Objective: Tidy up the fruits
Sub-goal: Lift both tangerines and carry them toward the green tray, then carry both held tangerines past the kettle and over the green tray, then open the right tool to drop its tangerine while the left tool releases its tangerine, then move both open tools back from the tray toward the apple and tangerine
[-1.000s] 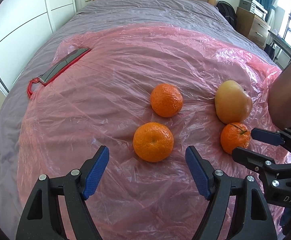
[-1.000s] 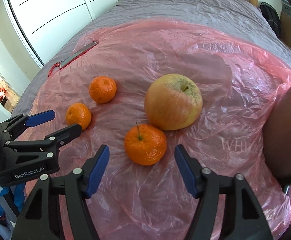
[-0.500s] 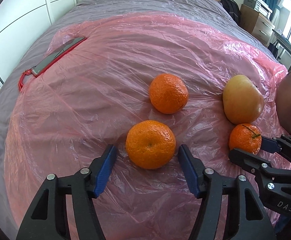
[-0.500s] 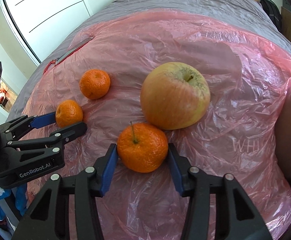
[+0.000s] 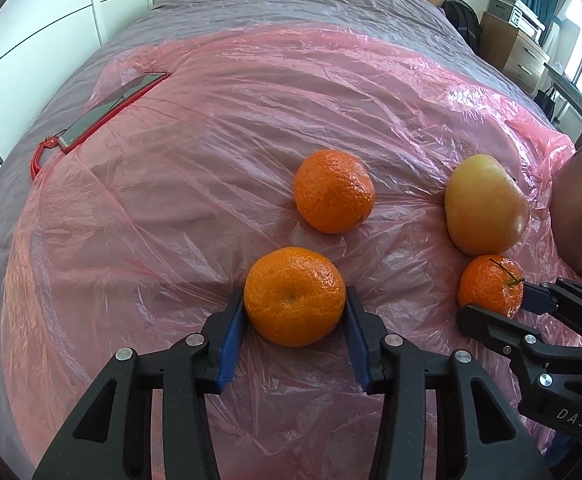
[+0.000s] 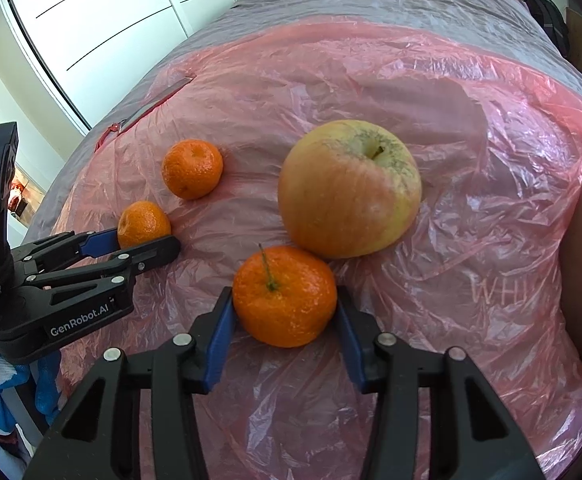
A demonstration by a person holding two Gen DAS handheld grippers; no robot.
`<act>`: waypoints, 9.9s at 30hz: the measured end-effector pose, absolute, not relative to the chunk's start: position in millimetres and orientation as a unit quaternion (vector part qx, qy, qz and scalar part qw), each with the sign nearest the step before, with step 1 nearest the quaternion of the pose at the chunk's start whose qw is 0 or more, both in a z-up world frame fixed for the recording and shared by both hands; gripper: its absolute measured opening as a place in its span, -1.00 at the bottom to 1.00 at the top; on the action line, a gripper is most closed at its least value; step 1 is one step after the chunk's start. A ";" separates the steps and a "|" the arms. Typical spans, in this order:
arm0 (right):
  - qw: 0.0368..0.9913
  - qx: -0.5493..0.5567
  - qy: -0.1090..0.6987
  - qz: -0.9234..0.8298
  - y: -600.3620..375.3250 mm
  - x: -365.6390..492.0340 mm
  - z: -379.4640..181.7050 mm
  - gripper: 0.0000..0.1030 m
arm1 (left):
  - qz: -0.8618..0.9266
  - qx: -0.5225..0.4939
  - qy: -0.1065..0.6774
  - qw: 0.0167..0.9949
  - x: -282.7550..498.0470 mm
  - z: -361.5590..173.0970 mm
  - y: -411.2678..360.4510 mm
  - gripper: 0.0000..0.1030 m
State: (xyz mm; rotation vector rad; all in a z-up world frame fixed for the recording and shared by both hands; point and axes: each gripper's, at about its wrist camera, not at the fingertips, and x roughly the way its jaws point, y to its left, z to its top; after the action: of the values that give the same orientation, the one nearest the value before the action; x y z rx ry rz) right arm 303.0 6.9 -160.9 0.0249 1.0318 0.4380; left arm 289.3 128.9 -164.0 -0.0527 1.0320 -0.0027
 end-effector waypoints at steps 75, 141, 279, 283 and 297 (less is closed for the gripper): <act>0.892 0.024 0.423 0.154 -160.4 68.3 -43.1 -0.56 | -0.083 -0.022 0.406 0.910 65.8 -39.2 -1.9 -0.23; 0.915 0.100 0.392 0.016 -439.3 159.6 -65.9 -0.56 | -0.283 0.074 0.435 0.852 191.6 -53.5 -325.2 -0.23; 0.888 0.036 0.449 0.090 -235.4 32.9 -35.5 0.84 | -0.069 -0.017 0.384 0.921 28.1 -15.9 -68.5 0.48; 0.885 0.020 0.453 0.110 -214.0 34.9 -38.8 0.84 | -0.055 -0.019 0.384 0.922 26.2 -25.9 -50.2 0.48; 0.861 -0.017 0.489 0.141 -153.9 61.2 -63.5 0.84 | 0.016 -0.073 0.401 0.913 37.3 -67.6 35.1 0.48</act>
State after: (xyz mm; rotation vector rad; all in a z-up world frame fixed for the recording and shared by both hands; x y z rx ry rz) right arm 61.2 -153.9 -63.5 -0.0350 1.0256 0.2961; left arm 37.3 35.1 -67.6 -0.1498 0.8254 0.0337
